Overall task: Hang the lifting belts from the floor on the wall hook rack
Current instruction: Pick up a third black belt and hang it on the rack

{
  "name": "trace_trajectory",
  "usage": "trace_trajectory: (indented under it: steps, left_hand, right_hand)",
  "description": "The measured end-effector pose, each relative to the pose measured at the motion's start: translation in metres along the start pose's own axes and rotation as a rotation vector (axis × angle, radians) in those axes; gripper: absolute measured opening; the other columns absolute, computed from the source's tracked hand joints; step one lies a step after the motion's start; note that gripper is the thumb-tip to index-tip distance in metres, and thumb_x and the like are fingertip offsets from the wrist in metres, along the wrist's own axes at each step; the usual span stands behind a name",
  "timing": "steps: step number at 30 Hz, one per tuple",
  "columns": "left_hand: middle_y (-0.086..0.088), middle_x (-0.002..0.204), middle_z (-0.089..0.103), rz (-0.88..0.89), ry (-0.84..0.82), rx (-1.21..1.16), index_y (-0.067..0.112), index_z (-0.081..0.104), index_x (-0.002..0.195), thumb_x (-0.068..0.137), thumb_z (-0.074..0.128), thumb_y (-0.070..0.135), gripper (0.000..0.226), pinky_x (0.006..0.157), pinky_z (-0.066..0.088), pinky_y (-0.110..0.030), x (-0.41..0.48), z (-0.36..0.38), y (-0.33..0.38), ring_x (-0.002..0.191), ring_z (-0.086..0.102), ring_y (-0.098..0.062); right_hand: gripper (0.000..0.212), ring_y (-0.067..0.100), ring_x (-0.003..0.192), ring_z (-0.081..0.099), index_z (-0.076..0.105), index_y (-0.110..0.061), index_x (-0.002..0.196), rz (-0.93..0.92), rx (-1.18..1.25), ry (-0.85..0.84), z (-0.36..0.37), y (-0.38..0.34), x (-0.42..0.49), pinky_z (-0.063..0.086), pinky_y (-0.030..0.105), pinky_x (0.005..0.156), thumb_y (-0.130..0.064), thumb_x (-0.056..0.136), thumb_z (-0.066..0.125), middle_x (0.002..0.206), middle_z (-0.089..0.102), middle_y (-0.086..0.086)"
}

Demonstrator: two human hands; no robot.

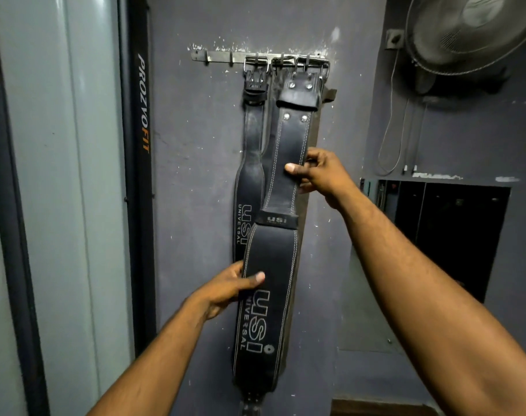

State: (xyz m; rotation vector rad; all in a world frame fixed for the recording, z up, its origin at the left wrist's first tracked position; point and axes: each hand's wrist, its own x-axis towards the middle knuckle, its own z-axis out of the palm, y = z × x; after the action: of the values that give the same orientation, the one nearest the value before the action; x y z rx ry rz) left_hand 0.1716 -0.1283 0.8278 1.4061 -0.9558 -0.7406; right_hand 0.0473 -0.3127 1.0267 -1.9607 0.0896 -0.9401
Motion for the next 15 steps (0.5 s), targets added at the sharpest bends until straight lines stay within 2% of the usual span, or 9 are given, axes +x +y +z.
trace_trajectory:
  steps: [1, 3, 4, 6, 8, 10, 12, 13, 15]
  left_hand:
    - [-0.003, 0.108, 0.074, 0.061, 0.019, -0.055, 0.018, 0.057, 0.13, 0.079, 0.075, 0.046, 0.06, 0.102, 0.048, -0.041, 0.0, 0.001, 0.018, 0.101, 0.07, -0.018]
    - [0.005, 0.085, 0.066, 0.199, 0.112, -0.129, 0.018, 0.059, 0.129, 0.08, 0.063, 0.06, 0.065, 0.08, 0.044, -0.026, 0.008, 0.005, 0.066, 0.076, 0.06, -0.005]
    - [0.006, 0.088, 0.061, 0.256, 0.181, -0.132, 0.014, 0.057, 0.131, 0.082, 0.057, 0.062, 0.068, 0.075, 0.04, -0.024, 0.015, 0.006, 0.091, 0.078, 0.057, -0.006]
    - [-0.001, 0.107, 0.061, 0.346, 0.3, -0.11, 0.011, 0.058, 0.125, 0.09, 0.051, 0.06, 0.061, 0.079, 0.045, -0.025, 0.026, 0.009, 0.143, 0.1, 0.06, -0.018]
    - [-0.006, 0.108, 0.069, 0.397, 0.39, -0.116, 0.011, 0.064, 0.113, 0.093, 0.05, 0.058, 0.052, 0.076, 0.053, -0.027, 0.035, 0.008, 0.182, 0.1, 0.067, -0.023]
    - [-0.003, 0.09, 0.075, 0.364, 0.424, -0.139, 0.013, 0.067, 0.105, 0.094, 0.051, 0.056, 0.047, 0.065, 0.058, -0.027, 0.037, 0.006, 0.208, 0.082, 0.073, -0.017]
    - [0.002, 0.066, 0.073, 0.314, 0.402, -0.163, 0.014, 0.066, 0.094, 0.095, 0.054, 0.048, 0.035, 0.052, 0.056, -0.023, 0.035, 0.004, 0.222, 0.06, 0.069, -0.01]
    - [0.003, 0.061, 0.071, 0.304, 0.401, -0.178, 0.013, 0.064, 0.091, 0.096, 0.056, 0.041, 0.03, 0.052, 0.057, -0.024, 0.036, 0.004, 0.224, 0.056, 0.067, -0.009]
    - [-0.004, 0.075, 0.073, 0.315, 0.427, -0.19, 0.01, 0.062, 0.089, 0.097, 0.06, 0.028, 0.02, 0.069, 0.062, -0.036, 0.04, 0.003, 0.223, 0.066, 0.07, -0.015]
  right_hand:
    - [0.032, 0.028, 0.088, 0.07, 0.066, -0.007, 0.114, 0.013, 0.001, -0.012, 0.003, 0.006, -0.004, 0.059, 0.032, 0.064, -0.016, 0.085, 0.077, 0.112, 0.071, 0.024]
    - [0.029, 0.026, 0.081, 0.068, 0.067, -0.008, 0.111, 0.023, 0.012, -0.053, 0.01, 0.017, -0.014, 0.059, 0.029, 0.059, -0.015, 0.085, 0.078, 0.106, 0.068, 0.03]
    - [0.029, 0.024, 0.077, 0.068, 0.067, -0.008, 0.111, 0.023, 0.018, -0.084, 0.014, 0.022, -0.018, 0.058, 0.028, 0.056, -0.014, 0.085, 0.078, 0.103, 0.067, 0.032]
    - [0.031, 0.018, 0.071, 0.068, 0.068, -0.008, 0.113, 0.019, 0.016, -0.141, 0.023, 0.032, -0.027, 0.057, 0.027, 0.055, -0.014, 0.085, 0.078, 0.1, 0.067, 0.032]
    - [0.029, 0.015, 0.07, 0.07, 0.068, -0.01, 0.112, 0.016, 0.003, -0.18, 0.03, 0.038, -0.039, 0.057, 0.026, 0.056, -0.013, 0.085, 0.078, 0.094, 0.068, 0.027]
    - [0.028, 0.02, 0.078, 0.072, 0.068, -0.011, 0.112, 0.016, -0.011, -0.215, 0.034, 0.042, -0.05, 0.06, 0.03, 0.062, -0.013, 0.085, 0.077, 0.096, 0.071, 0.026]
    - [0.029, 0.023, 0.085, 0.073, 0.068, -0.013, 0.113, 0.023, -0.026, -0.241, 0.036, 0.047, -0.059, 0.062, 0.035, 0.069, -0.013, 0.085, 0.078, 0.102, 0.074, 0.02]
    - [0.029, 0.022, 0.086, 0.073, 0.068, -0.015, 0.113, 0.033, -0.033, -0.251, 0.036, 0.05, -0.061, 0.062, 0.036, 0.071, -0.013, 0.085, 0.078, 0.101, 0.075, 0.016]
    - [0.031, 0.023, 0.089, 0.074, 0.068, -0.017, 0.114, 0.058, -0.045, -0.271, 0.034, 0.053, -0.067, 0.063, 0.04, 0.076, -0.013, 0.085, 0.078, 0.101, 0.076, 0.011]
